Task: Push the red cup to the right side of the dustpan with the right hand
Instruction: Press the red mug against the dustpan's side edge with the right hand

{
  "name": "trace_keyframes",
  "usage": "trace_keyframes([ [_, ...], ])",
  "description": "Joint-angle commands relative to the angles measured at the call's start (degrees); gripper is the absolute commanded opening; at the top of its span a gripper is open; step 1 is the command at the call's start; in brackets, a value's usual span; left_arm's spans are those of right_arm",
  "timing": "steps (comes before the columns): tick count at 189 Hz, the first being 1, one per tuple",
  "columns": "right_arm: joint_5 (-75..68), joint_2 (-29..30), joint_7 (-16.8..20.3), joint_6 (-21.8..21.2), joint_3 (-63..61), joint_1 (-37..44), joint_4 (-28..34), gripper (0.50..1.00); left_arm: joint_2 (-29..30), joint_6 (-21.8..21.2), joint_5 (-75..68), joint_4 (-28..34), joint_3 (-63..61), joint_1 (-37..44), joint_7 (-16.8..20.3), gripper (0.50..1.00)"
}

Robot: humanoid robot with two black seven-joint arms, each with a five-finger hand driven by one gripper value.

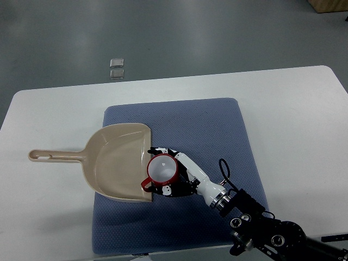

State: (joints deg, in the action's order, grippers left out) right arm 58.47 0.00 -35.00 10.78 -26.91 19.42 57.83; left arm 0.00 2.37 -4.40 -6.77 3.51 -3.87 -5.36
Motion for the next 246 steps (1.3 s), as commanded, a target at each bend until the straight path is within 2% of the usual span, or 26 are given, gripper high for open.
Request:
trace_keyframes([
  [1,0.0,0.0,0.0,-0.2,0.0,0.1,0.0,0.924,0.0,0.0,0.0,0.0,0.0,0.0,0.0,1.000],
  [246,-0.8,0.0,0.0,-0.5,-1.4,0.8,0.6,0.924,0.0,0.0,0.0,0.0,0.0,0.0,0.0,1.000],
])
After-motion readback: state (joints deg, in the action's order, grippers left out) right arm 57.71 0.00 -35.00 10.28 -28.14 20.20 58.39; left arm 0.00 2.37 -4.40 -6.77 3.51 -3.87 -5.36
